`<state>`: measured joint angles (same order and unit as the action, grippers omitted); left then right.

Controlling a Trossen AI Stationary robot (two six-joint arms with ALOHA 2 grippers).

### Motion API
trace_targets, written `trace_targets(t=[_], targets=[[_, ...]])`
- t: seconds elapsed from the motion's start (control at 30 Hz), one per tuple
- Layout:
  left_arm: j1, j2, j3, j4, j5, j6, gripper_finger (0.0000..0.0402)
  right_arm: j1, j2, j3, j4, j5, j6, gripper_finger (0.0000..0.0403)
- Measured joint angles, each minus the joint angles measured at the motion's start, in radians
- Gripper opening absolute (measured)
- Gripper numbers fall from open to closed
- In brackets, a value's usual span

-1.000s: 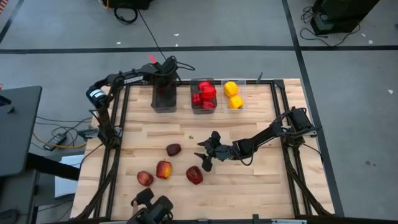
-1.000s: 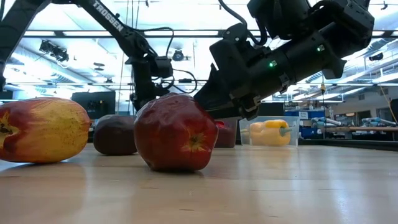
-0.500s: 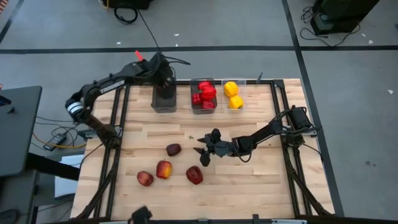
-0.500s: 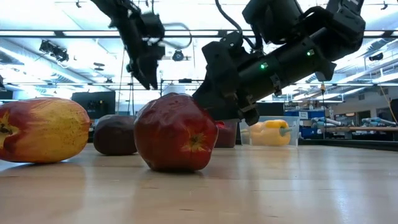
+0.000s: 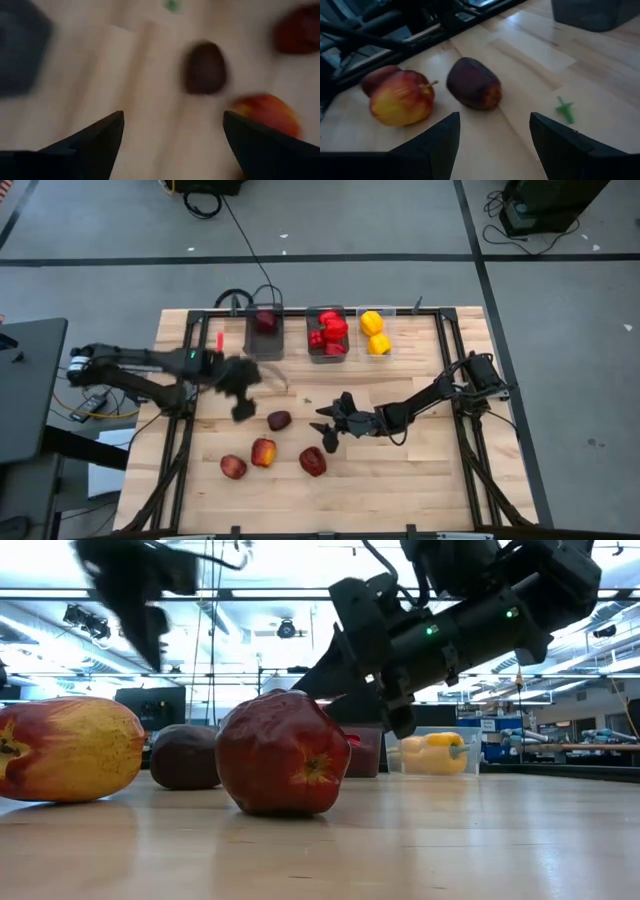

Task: Sort produce into baskets
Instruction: Put the dark red apple into the left black bin

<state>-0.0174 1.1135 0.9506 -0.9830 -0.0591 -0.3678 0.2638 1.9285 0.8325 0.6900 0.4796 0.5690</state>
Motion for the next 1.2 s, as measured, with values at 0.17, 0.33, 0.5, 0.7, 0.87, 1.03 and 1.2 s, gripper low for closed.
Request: trace_targets(t=[0.17,0.33,0.5,0.7,0.87,1.03,1.2], targets=[[-0.270,-0.012,-0.046,0.049,-0.106,-0.247,0.0336,0.032,0.000,0.000,0.005,0.027,0.000,0.0249],[-0.369,0.048,-0.068,0.210,-0.279,-0.175,0.0335,0.050,0.000,0.000,0.005,0.054,-0.003,0.0249],[-0.333,0.144,-0.067,0.312,-0.289,-0.102,0.0340,0.084,0.000,0.000,0.010,0.060,0.019,0.0249],[-0.286,0.255,-0.067,0.355,-0.281,-0.017,0.0368,0.115,0.000,0.000,0.023,0.113,-0.027,0.0249],[-0.278,0.342,-0.067,0.436,-0.263,0.061,0.0395,0.092,0.000,0.000,0.028,0.079,-0.028,0.0249],[-0.271,0.407,-0.067,0.467,-0.271,0.103,0.0398,0.085,0.000,0.000,0.032,0.026,-0.030,0.0249],[-0.226,0.433,-0.068,0.421,-0.275,0.038,0.0399,0.095,0.000,0.000,0.034,0.024,-0.031,0.0249]])
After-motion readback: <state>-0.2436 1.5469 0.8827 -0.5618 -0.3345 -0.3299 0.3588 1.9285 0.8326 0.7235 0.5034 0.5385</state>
